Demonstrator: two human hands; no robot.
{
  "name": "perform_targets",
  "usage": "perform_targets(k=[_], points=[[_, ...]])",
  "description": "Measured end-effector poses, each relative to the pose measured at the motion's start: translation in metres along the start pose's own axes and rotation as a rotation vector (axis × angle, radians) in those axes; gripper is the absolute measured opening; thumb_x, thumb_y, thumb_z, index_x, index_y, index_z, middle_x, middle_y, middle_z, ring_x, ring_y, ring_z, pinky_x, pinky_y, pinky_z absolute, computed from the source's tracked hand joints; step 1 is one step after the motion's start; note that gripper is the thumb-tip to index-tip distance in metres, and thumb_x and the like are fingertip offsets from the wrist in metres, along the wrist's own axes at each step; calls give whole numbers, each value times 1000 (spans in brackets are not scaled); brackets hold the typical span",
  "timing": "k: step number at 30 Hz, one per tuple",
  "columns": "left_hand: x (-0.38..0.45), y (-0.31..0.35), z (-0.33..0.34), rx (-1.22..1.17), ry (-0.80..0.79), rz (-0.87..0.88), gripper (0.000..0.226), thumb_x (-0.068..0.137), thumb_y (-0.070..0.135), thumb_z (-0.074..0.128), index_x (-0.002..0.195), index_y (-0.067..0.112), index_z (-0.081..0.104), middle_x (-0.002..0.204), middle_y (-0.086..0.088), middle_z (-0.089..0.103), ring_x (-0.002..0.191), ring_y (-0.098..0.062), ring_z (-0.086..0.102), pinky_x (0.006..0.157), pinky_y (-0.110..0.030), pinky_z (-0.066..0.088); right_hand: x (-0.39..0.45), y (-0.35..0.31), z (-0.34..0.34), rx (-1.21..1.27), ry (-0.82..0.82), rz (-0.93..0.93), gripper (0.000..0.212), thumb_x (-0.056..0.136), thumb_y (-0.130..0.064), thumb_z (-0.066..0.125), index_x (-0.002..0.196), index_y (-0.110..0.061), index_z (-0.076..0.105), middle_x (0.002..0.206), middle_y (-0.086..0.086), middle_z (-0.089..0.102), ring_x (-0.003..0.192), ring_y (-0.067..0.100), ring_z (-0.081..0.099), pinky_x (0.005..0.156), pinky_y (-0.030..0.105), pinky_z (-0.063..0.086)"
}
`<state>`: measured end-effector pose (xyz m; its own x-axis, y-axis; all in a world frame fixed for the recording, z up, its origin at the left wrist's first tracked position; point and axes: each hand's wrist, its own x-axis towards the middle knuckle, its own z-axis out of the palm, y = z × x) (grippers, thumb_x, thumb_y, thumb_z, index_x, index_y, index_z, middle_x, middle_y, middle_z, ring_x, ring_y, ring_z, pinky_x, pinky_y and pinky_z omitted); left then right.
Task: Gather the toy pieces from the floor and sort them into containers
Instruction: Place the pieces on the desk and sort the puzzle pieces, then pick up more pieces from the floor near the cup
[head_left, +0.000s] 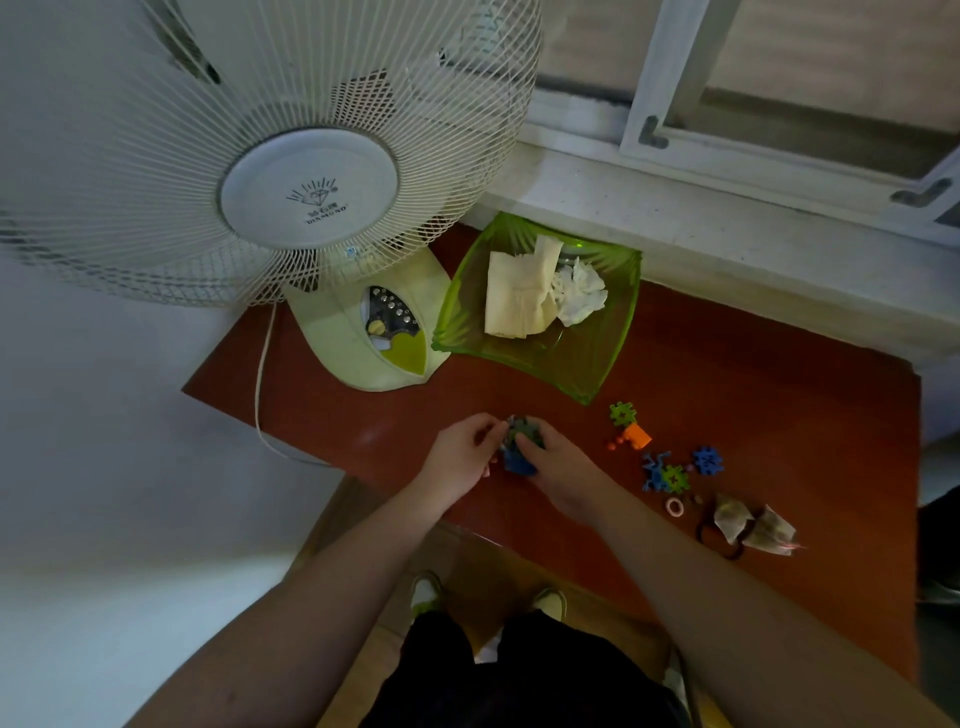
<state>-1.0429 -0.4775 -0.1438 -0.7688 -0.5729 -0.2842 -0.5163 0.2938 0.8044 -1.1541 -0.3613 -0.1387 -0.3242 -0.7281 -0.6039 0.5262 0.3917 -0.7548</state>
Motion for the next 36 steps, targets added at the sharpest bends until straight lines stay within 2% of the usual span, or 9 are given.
perform_targets(k=[3, 6, 12, 19, 24, 30, 32, 36], points=[[-2, 3, -1, 7, 45, 4, 19, 97, 39, 49, 85, 32, 62, 62, 5, 64, 46, -7, 58, 46, -14, 40, -1, -1, 0, 55, -16, -2, 32, 101, -13, 44, 132, -17, 45, 122, 3, 56, 109, 17, 58, 97, 33, 47], [-6, 3, -1, 4, 67, -6, 23, 98, 42, 44, 82, 35, 60, 62, 5, 63, 46, -9, 58, 47, -15, 40, 0, -2, 1, 36, 39, -4, 33, 100, -15, 47, 133, -14, 47, 128, 8, 55, 111, 20, 57, 93, 33, 49], [-15, 1, -2, -44, 101, -96, 28, 100, 42, 39, 80, 33, 57, 60, 5, 63, 47, -9, 58, 51, -15, 42, 2, -2, -7, 170, 114, 35, 45, 98, -12, 51, 141, -6, 41, 139, 12, 50, 122, 28, 53, 104, 46, 44], [-32, -7, -16, -197, 154, -211, 39, 101, 33, 36, 79, 17, 63, 55, 5, 60, 46, -11, 55, 53, -17, 45, 2, 3, 3, 148, 97, 54, 43, 96, -12, 54, 138, -8, 45, 137, 12, 53, 122, 27, 53, 106, 47, 43], [-51, -20, -38, -395, 214, -391, 33, 95, 20, 36, 75, 18, 63, 60, 2, 62, 47, -11, 54, 39, -16, 36, 5, 6, 33, 42, 80, 36, 38, 96, -15, 55, 133, -11, 50, 131, 9, 58, 113, 22, 60, 100, 42, 48], [-94, -56, -78, -596, 357, -479, 33, 95, 22, 39, 71, 17, 61, 58, -2, 61, 44, -15, 55, 41, -19, 37, 9, 14, 91, -59, -12, 14, 36, 96, -14, 55, 131, -8, 51, 126, 9, 63, 110, 22, 64, 92, 37, 52], [-114, -71, -91, -647, 408, -514, 34, 96, 24, 41, 70, 16, 61, 57, -3, 61, 41, -13, 54, 38, -16, 35, 8, 18, 114, -64, -68, 14, 29, 97, -12, 53, 126, -8, 54, 121, 8, 66, 107, 19, 66, 89, 33, 53], [-164, -104, -116, -693, 495, -603, 31, 97, 27, 39, 79, 15, 60, 59, -2, 61, 43, -12, 55, 37, -15, 32, 5, 37, 169, -149, -128, 45, 32, 95, -14, 56, 127, -9, 55, 125, 12, 63, 111, 23, 63, 100, 42, 48]])
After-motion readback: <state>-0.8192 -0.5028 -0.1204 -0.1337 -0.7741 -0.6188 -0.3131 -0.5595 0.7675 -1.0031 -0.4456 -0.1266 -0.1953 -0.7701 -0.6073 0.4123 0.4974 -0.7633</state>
